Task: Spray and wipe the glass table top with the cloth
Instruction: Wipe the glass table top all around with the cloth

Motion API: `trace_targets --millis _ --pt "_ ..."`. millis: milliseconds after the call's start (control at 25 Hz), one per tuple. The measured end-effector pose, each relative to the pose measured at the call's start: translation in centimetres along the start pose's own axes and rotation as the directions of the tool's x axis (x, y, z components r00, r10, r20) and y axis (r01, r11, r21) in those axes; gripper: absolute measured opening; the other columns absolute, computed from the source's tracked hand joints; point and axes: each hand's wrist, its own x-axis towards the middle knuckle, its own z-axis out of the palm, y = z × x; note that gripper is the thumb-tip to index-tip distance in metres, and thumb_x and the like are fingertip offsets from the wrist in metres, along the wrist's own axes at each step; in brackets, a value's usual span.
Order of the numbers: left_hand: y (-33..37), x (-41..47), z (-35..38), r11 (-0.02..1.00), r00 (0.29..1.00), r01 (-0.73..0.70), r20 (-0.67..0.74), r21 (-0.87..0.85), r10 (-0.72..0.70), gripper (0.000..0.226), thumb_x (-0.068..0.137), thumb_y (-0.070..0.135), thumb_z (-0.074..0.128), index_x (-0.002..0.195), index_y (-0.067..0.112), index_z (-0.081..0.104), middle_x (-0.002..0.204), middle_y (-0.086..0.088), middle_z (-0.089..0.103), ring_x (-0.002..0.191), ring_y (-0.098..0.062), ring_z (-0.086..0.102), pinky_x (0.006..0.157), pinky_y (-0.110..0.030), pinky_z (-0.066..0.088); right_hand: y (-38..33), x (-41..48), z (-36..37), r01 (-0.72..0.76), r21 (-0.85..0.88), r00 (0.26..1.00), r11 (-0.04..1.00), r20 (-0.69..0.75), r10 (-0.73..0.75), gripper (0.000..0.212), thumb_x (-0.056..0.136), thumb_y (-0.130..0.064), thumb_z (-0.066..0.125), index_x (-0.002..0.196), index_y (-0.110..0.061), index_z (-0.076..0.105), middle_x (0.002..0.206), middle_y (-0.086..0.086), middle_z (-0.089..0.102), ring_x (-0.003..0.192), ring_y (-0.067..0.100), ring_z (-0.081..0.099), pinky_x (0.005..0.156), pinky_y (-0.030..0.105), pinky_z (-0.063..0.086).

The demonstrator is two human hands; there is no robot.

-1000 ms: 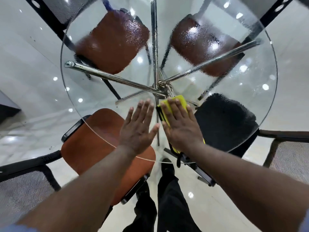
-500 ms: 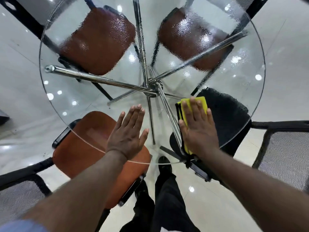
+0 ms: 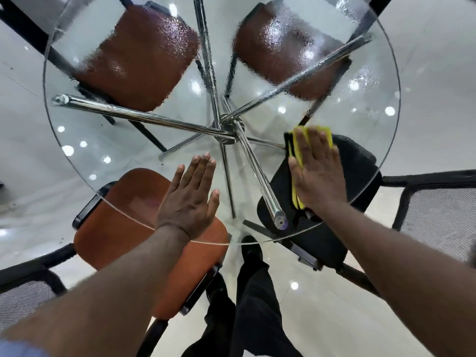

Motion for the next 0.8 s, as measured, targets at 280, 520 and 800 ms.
trace_targets --millis 280,520,800 --pt "-0.2 0.0 -0.1 1.0 1.0 -0.002 0.003 -0.015 0.002 0.07 0.104 0.042 0.027 0.167 0.014 0.012 0.175 -0.002 0.004 0.162 -0.017 0.001 0.13 -0.048 0.01 -7.5 -3.5 3.0 0.296 -0.081 0.955 0.952 0.046 -0.293 0.069 0.111 -0.054 0.025 0.173 -0.032 0.003 0.181 -0.003 -0.008 0.167 0.019 -0.009 0.135 0.048 0.0" --pt "-0.1 -0.1 0.1 0.999 0.999 -0.011 -0.035 -0.04 0.009 0.069 0.106 0.043 0.029 0.167 0.015 0.011 0.175 -0.002 0.003 0.162 -0.017 0.001 0.131 -0.045 0.006 1.4 1.5 -0.2 0.028 -0.023 1.0 0.999 0.005 -0.028 0.066 0.112 -0.056 0.024 0.17 -0.043 -0.003 0.18 -0.011 -0.009 0.165 0.01 -0.013 0.136 0.05 0.006" --pt "0.1 0.0 -0.5 0.999 1.0 0.012 -0.008 -0.038 -0.012 0.07 0.106 0.047 0.028 0.166 0.014 0.015 0.175 -0.003 0.009 0.162 -0.018 0.004 0.131 -0.045 0.005 -5.4 -5.5 2.8 0.162 -0.089 0.986 0.983 0.046 -0.158 0.071 0.111 -0.052 0.026 0.172 -0.032 -0.001 0.181 -0.004 -0.011 0.167 0.019 -0.012 0.135 0.05 0.0"
